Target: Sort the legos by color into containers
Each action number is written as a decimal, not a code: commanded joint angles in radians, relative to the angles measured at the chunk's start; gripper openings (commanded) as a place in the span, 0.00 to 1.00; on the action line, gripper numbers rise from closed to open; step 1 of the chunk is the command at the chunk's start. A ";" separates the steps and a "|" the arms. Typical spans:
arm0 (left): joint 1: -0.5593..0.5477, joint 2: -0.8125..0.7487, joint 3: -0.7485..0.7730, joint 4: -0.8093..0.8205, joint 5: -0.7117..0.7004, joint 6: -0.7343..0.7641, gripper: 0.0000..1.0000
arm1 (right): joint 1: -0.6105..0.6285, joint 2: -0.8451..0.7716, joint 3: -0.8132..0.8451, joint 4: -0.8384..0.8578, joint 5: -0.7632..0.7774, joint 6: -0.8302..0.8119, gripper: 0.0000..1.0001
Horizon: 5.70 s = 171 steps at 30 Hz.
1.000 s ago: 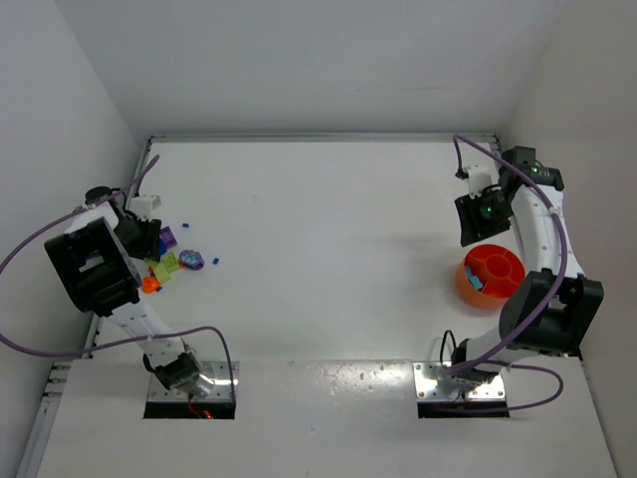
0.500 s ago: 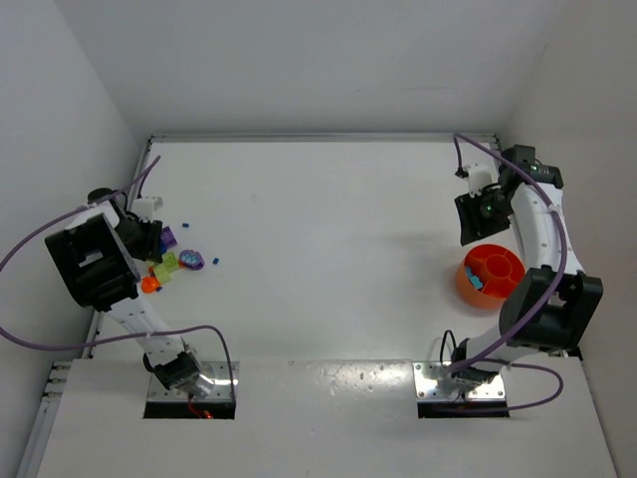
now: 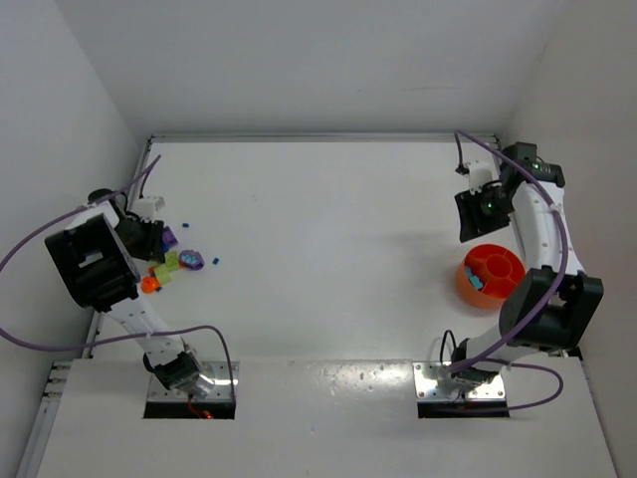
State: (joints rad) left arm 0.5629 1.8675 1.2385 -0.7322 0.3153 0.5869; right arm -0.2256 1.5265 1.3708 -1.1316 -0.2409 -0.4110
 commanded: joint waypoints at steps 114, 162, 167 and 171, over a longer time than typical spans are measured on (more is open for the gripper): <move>-0.288 -0.423 -0.195 -0.087 1.306 -0.665 0.18 | 1.140 0.393 -0.084 1.880 -0.259 0.363 0.29; -0.302 -0.743 -0.145 0.097 0.732 -0.311 1.00 | -0.063 -0.266 -0.368 0.701 -0.182 0.190 0.00; -0.311 -0.743 -0.163 0.129 0.732 -0.331 1.00 | -0.158 -0.241 -0.345 0.626 -0.259 0.158 0.00; -0.311 -0.723 -0.163 0.142 0.742 -0.349 1.00 | -0.211 -0.209 -0.354 0.575 -0.293 0.121 0.00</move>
State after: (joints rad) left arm 0.2569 1.1404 1.0740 -0.6449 1.0454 0.2592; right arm -0.4110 1.2957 0.9794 -0.5034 -0.4610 -0.2440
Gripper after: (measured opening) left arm 0.995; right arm 0.404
